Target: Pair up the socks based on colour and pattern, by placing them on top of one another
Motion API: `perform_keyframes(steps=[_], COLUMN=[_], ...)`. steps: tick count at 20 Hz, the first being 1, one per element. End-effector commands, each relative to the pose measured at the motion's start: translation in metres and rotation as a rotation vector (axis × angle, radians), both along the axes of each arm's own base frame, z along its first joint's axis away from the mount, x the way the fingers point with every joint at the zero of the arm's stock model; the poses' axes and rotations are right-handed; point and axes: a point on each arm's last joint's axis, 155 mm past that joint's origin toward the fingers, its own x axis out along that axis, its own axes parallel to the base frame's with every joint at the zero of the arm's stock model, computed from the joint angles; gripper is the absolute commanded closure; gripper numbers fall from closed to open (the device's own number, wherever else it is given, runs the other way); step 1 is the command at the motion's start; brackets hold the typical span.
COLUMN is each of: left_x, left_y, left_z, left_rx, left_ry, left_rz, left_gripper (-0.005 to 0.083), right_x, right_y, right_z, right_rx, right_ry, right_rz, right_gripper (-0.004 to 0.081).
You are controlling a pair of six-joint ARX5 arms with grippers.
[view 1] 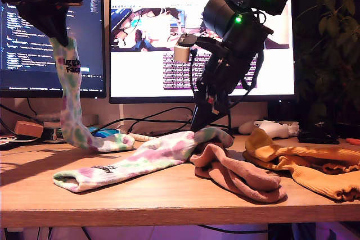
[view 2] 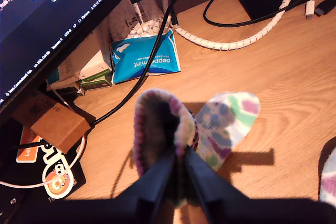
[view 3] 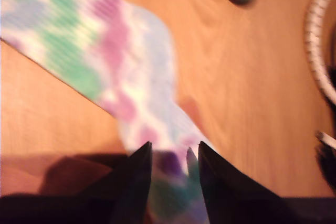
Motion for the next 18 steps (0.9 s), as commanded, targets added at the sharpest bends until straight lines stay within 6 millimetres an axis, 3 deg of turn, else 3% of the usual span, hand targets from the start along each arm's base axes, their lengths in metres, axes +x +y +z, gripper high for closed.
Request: perform_keyframes(steps=[1,5,9,12,18], left_x=[0.001,0.000,0.000,0.000,-0.001], left_y=[0.000,0.001,0.000,0.000,0.001], left_z=[0.010,0.010,0.009,0.009,0.008], left_rx=[-0.010,-0.008,-0.009,-0.008,-0.007], left_ry=[-0.025,-0.024,-0.023,-0.023,-0.017], left_rz=[0.003,0.004,0.003,0.003,0.003], left_gripper=[0.0794,0.0794,0.0794,0.0794,0.0794], right_x=[0.001,0.000,0.000,0.006,0.009], right_y=[-0.001,-0.004,-0.004,0.001,0.039], right_z=[-0.019,-0.033,-0.033,-0.026,0.009], right_rx=[-0.019,-0.042,-0.030,-0.009,0.035], right_ry=[0.027,0.052,0.062,0.031,-0.040], right_rz=[-0.004,-0.012,-0.032,-0.029,0.030], right_gripper=[0.0528,0.0683,0.0770,0.0782,0.0782])
